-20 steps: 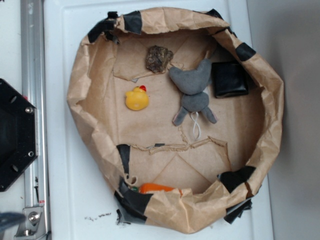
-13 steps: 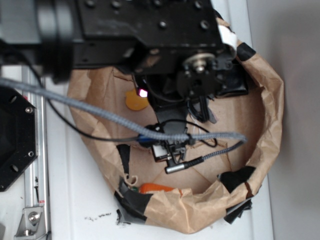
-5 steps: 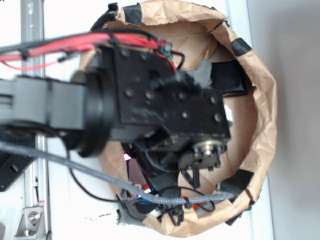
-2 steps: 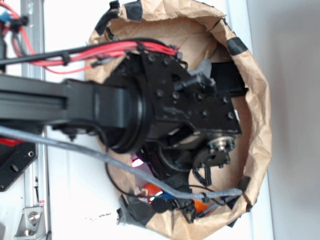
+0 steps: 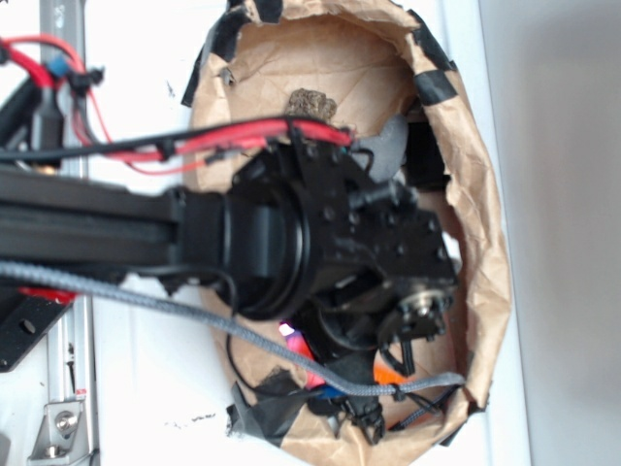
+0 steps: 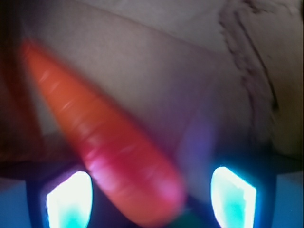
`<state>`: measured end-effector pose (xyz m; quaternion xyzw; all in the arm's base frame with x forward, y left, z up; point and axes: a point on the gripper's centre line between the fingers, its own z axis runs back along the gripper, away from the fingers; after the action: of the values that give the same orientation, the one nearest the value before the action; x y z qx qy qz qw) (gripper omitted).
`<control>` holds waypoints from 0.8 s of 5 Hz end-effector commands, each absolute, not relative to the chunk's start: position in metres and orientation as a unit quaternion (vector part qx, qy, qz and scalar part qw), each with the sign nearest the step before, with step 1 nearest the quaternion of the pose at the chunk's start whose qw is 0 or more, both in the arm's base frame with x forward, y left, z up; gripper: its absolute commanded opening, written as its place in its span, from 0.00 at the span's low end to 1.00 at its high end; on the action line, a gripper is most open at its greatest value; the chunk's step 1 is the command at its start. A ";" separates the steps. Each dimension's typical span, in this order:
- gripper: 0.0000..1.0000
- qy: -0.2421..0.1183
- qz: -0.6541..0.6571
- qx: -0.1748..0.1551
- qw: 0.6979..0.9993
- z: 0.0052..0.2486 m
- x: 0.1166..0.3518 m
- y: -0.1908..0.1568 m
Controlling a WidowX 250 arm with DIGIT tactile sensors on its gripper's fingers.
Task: Grab the carrot.
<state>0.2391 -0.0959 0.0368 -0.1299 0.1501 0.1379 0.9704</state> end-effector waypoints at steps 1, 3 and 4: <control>0.63 0.089 0.084 -0.036 0.992 0.029 0.244 -0.074; 0.00 0.034 0.112 -0.017 0.993 0.070 0.251 -0.032; 0.00 -0.029 0.119 0.004 0.992 0.121 0.246 -0.012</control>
<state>0.2411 -0.0146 0.1089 0.0120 0.0024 0.1093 0.9939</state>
